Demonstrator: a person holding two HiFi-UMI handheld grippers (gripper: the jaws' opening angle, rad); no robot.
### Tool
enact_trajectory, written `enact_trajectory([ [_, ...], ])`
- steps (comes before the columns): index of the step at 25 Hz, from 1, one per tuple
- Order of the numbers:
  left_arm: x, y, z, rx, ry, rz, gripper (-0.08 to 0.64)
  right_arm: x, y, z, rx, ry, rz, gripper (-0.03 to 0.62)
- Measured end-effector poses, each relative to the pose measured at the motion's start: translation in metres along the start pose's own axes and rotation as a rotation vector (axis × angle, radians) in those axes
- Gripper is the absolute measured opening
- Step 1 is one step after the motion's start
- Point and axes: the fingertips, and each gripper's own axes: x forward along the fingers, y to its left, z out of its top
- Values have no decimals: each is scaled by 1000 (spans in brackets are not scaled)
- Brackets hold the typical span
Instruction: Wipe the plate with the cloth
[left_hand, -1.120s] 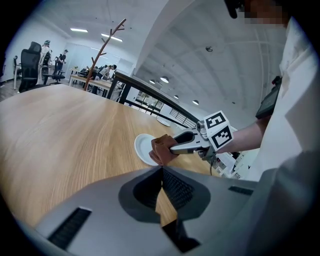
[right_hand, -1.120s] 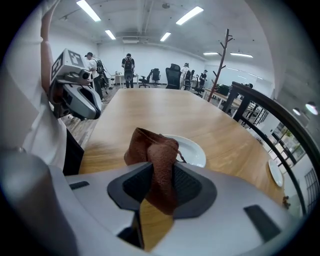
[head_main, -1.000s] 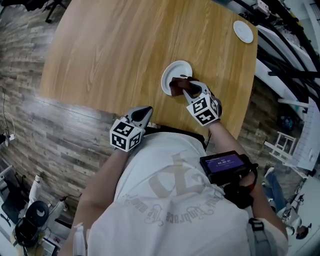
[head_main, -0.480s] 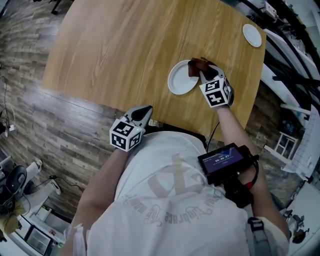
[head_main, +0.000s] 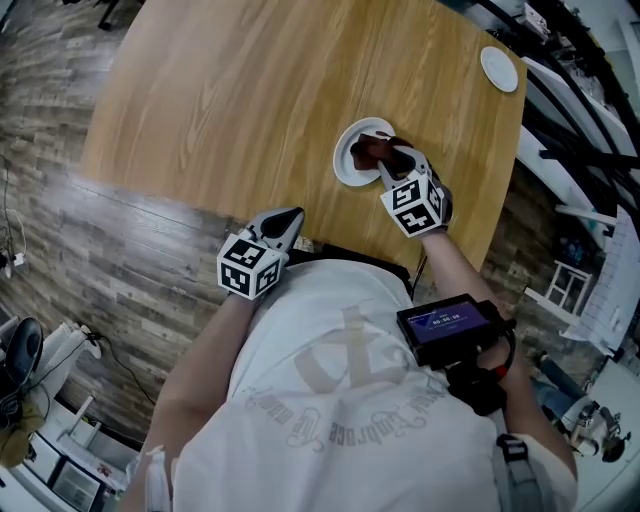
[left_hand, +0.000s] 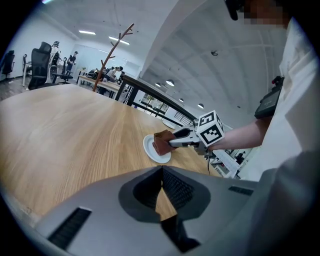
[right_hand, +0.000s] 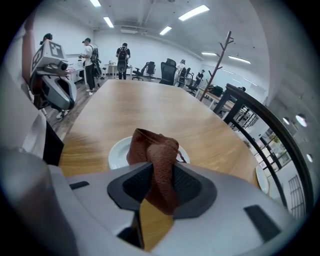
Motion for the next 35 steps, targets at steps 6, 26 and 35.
enact_trajectory([
  [6,-4,-4,0,8,-6,-9,12,-11,45,20,-40,-59,114,123],
  [26,-5,-7,-5,-23,0,31,12,9,-65,19,8,5,-111,123],
  [35,-8,-5,-4,-19,10,22,12,17,-51,30,60,-6,-73,123],
])
